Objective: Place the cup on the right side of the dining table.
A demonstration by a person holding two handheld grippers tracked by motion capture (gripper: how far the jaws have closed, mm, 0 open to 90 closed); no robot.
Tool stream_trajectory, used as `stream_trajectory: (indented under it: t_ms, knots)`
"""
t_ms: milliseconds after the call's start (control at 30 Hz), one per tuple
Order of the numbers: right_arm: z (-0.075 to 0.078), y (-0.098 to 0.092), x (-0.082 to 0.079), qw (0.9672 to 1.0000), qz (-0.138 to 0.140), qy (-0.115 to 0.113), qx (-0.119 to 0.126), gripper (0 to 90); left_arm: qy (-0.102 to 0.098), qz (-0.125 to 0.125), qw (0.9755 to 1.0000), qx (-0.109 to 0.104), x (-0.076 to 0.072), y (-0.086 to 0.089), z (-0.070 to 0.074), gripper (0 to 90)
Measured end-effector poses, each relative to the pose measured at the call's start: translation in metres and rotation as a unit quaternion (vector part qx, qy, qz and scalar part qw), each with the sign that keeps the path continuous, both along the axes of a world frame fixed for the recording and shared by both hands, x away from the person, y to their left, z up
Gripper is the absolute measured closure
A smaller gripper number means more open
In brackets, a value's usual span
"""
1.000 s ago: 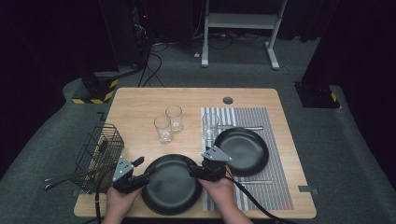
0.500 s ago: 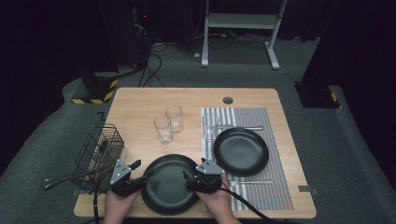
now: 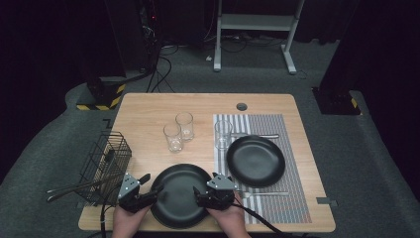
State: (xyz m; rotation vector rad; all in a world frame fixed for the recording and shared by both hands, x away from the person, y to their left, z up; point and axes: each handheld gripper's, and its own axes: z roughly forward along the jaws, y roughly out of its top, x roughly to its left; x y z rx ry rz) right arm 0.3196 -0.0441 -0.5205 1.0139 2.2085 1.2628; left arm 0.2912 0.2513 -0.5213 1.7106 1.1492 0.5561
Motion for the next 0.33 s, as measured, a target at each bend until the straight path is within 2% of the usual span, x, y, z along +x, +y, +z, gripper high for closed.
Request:
stream_trajectory:
  t_ms: [167,333]
  knots:
    - [-0.0002,-0.0001,0.0002,1.0000,0.000,0.001,0.001,15.5,-0.003,0.000,0.9999,-0.013,-0.0002,0.0029,-0.0011,33.5]
    - [-0.0002,-0.0003,0.0001,1.0000,0.000,-0.001,0.001,15.7,-0.009,-0.004,0.9999,-0.011,-0.0005,0.0032,-0.0010,33.8]
